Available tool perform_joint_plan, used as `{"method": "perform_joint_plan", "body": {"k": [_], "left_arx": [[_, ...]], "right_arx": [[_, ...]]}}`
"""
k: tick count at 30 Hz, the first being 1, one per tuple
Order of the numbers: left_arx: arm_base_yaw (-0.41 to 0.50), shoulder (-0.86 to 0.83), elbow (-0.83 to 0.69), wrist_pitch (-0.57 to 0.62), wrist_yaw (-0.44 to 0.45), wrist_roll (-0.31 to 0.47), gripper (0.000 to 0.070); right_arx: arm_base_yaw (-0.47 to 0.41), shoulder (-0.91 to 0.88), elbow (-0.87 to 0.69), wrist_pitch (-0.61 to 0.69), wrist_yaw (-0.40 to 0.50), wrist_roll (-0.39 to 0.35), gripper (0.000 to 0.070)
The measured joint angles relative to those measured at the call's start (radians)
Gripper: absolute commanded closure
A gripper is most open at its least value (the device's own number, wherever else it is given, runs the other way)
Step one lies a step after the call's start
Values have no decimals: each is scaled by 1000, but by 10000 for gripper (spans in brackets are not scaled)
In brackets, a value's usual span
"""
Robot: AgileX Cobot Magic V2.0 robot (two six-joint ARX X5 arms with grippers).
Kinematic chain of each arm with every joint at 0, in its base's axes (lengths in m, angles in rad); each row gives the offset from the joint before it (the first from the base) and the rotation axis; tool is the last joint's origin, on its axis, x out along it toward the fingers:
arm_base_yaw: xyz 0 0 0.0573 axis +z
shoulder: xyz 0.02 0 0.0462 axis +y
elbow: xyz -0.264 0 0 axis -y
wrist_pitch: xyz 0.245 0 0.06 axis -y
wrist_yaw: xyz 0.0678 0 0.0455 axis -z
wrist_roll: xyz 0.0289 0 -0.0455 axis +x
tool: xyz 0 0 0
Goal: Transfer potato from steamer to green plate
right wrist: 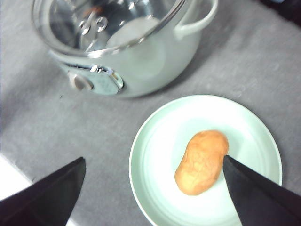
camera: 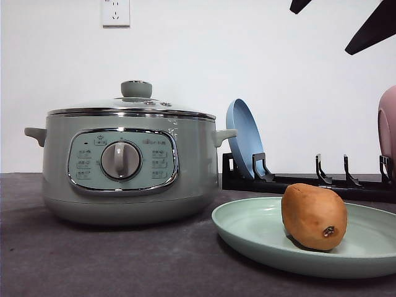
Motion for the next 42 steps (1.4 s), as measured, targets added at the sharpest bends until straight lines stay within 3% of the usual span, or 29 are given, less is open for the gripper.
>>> {"method": "perform_joint_plan", "body": {"k": [2,3,6,8,38,40,42], "left_arx": [[-3,0,0,0,0,0,271],[-5,0,0,0,0,0,344],[-9,0,0,0,0,0,642],[-9,0,0,0,0,0,697],[-7,-4,0,1,-29,9,697],[8,-23,-2,33,-34,10,697],[36,-58,-4,140,-35,13,697]], "right_arx": [[0,0,0,-3,0,0,172],[0,0,0,-7,0,0,253],[0,0,0,-16,0,0,616],[0,0,0,-16,0,-2,700],[0,0,0,-15,1,-26,700],[0,0,0,-15,0,-26,700],[0,0,0,-15,1,-26,700]]}}
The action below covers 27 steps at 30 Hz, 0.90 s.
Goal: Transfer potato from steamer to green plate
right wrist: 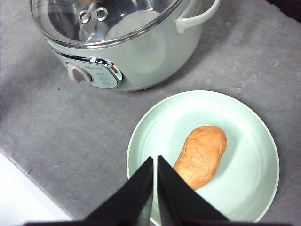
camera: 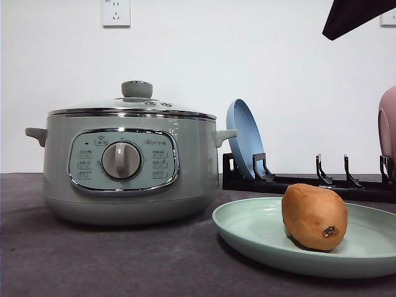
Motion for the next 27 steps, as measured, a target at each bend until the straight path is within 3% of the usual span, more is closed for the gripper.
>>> {"method": "perform_joint_plan", "body": {"k": [5,12,19,27], "left_arx": [[86,-154,0,238,-7,4,697],[296,-391,-152,396,-4,8,697],[486,-657,-567,686,-8,23,697],[559,-974,-1095,1092,-85,25,697]], "right_arx": [[0,0,0,0,0,0,700],[0,0,0,0,0,0,700],[0,0,0,0,0,0,700],[0,0,0,0,0,0,700]]}}
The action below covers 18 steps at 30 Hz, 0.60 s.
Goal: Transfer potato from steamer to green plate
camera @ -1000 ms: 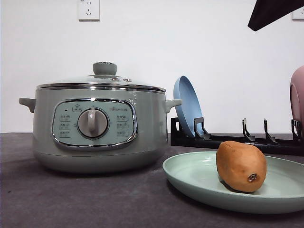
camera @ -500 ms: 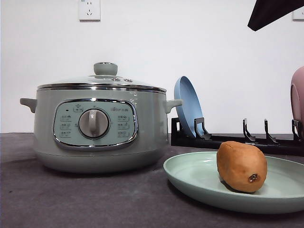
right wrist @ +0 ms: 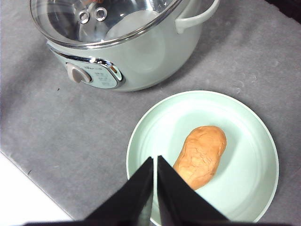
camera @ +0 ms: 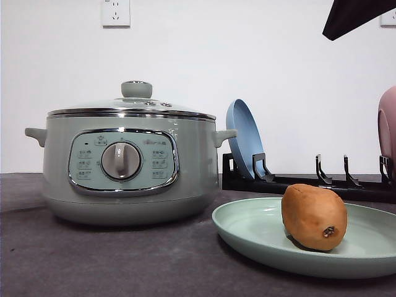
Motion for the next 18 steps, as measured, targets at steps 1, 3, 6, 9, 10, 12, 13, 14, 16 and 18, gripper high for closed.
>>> {"method": "perform_joint_plan", "body": {"k": [1,3,6,9,10,12,13,14,16,18], "left_arx": [[1,-30,-61,29,-15,0,697],[2,-83,-173,61,-50,0,697],[2,-165,-323,80,-100,-1,697],[2,-245,-431,83,-144,-1,697],[2,-271,-462,87,-152,-2,697],[2,-314,-516,99,-171,-3,697],[2,-329,-540,101,-176,-4,697],[2,-345,-569,102,-180,-4,697],[2,-376,-626,97,-181,-4,697],[2,-404,-674,95,-181,-4,697]], "right_arx": [[0,0,0,0,0,0,700],[0,0,0,0,0,0,700],[0,0,0,0,0,0,700],[0,0,0,0,0,0,700],[0,0,0,0,0,0,700],[0,0,0,0,0,0,700],[0,0,0,0,0,0,700],[0,0,0,0,0,0,700],[0,0,0,0,0,0,700],[0,0,0,0,0,0,700]]}}
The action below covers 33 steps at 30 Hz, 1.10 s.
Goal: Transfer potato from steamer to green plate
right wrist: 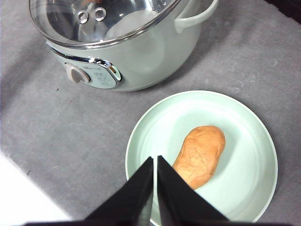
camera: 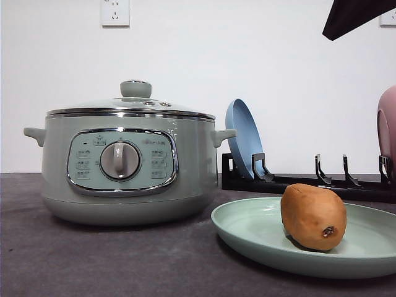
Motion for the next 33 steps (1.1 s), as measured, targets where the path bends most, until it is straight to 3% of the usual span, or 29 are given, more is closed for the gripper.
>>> {"method": "perform_joint_plan", "body": {"k": [13,33], "left_arx": [[0,-124,-219,-26,0,0,697],[0,-140,-242,-97,-1,-12,697]], "right_arx": [[0,0,0,0,0,0,700],[0,0,0,0,0,0,700]]}}
